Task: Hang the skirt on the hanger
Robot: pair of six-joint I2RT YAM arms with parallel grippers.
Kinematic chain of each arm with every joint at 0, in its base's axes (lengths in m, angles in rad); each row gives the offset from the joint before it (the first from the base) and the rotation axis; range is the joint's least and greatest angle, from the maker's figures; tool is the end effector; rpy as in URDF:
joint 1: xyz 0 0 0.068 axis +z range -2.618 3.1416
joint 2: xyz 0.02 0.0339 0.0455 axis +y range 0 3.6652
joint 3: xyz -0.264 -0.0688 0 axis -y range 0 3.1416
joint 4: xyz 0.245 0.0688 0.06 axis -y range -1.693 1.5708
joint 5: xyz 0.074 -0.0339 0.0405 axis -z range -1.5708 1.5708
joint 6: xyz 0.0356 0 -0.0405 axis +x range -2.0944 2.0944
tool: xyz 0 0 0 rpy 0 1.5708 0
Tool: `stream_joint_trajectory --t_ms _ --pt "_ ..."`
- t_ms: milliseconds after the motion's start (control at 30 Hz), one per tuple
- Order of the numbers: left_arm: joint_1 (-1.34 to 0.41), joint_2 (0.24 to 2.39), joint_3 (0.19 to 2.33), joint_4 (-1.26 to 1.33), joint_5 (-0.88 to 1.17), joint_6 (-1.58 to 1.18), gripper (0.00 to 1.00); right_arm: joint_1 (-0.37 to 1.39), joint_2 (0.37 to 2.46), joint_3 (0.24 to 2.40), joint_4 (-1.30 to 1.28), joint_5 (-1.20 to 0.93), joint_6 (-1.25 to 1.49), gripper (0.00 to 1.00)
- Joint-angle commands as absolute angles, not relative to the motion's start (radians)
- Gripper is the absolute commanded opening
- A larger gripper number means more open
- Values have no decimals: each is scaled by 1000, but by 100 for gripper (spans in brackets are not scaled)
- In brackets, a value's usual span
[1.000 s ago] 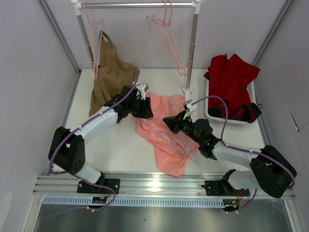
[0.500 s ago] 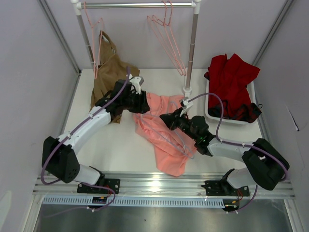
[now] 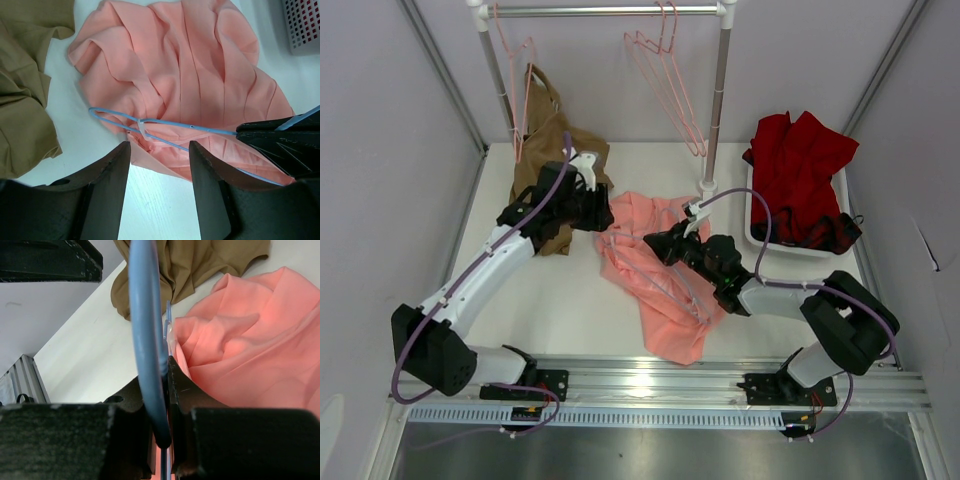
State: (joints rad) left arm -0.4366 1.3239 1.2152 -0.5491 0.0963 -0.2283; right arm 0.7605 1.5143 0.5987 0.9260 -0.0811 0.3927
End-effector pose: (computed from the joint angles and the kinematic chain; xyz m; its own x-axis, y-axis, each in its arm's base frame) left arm 0.2633 -0.1266 0.3357 -0.6505 0.0550 -0.7575 0.3518 0.9058 -0.2364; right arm 0.2236 0.2168 0.2205 -0.2784 0.2616 -0.9242 -0.6918 0.6128 0.3819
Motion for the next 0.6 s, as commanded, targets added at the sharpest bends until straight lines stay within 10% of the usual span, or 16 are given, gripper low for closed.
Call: stream_joint_trajectory --t_ms 0,567 --pt "-423 1279 1193 -548 97 -207 56 769 1508 647 980 -89 385 0" --pt "-422 1187 1308 -373 558 -40 60 746 1178 800 652 -265 382 0"
